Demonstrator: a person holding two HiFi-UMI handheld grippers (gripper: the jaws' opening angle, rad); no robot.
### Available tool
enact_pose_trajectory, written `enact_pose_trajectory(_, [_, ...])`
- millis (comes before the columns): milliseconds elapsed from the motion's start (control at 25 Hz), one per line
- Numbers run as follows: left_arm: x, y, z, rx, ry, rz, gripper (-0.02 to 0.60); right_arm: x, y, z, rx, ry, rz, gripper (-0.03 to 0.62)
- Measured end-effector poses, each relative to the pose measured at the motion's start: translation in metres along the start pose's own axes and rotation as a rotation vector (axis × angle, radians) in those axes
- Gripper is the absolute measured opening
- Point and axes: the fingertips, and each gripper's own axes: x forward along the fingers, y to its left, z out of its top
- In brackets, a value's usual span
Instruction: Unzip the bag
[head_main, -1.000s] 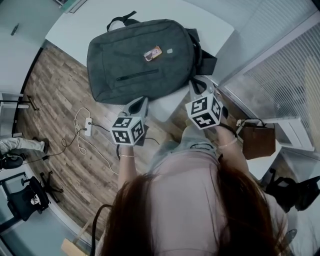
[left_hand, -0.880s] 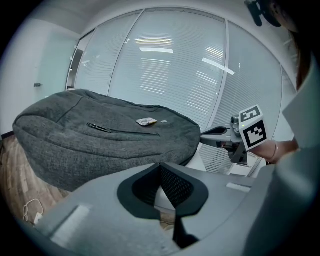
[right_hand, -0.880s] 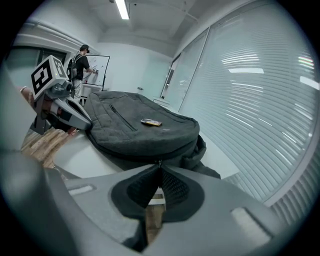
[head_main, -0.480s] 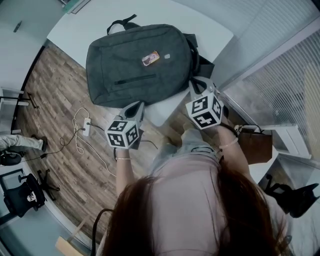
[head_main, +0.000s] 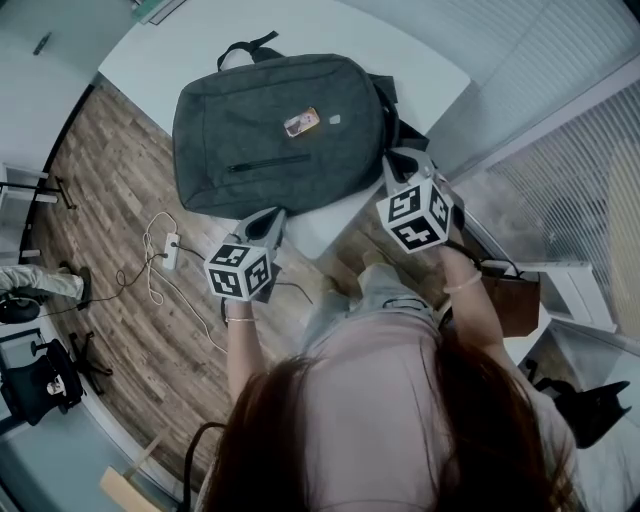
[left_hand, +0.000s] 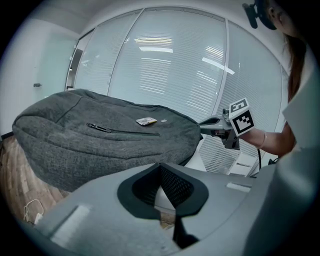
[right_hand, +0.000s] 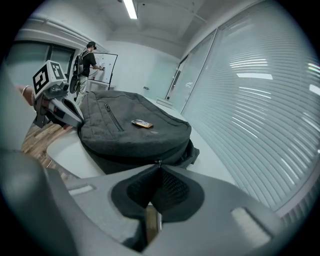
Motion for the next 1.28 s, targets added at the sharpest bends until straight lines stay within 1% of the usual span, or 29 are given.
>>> enact_pose_trajectory(280, [0.000,-0.002,0.001,0.010,-0.023,0.023,0.008,0.002,-0.004,0.000,-0.004,0.006,0.039,0.011])
enact_pose_trajectory(400, [-0.002,-0.002,0.002,0.026,-0.037,0.050,0.009,0.003,0.000,0.001,-0.020,0.000,0.063,0.011])
enact_pose_trajectory(480, [-0.003,-0.002,0.005,0.038,-0.038,0.082,0.009,0.004,0.003,0.001,-0.026,-0.007,0.087,0.011])
enact_pose_trajectory(560, [-0.005,-0.007,0.014,0.050,-0.058,0.113,0.009,0.003,0.004,0.001,-0.034,-0.012,0.106,0.011])
enact_pose_trajectory(720, [-0.011,-0.023,0.043,0.056,-0.129,0.141,0.011,0.001,0.004,0.003,-0.040,-0.030,0.148,0.011])
enact_pose_trajectory(840, [-0.003,-0.037,0.057,0.074,-0.146,0.138,0.014,0.002,0.004,0.002,-0.046,-0.045,0.182,0.011])
enact_pose_trajectory(960, [0.009,-0.052,0.066,0.078,-0.154,0.130,0.048,0.003,0.005,0.001,-0.052,-0.060,0.216,0.011])
enact_pose_trajectory(1000, [0.014,-0.056,0.068,0.080,-0.155,0.130,0.048,0.003,0.005,0.001,-0.055,-0.066,0.228,0.011])
enact_pose_trajectory(1280, [0.049,-0.093,0.080,0.108,-0.133,0.093,0.092,0.001,0.007,0.002,-0.080,-0.104,0.310,0.011])
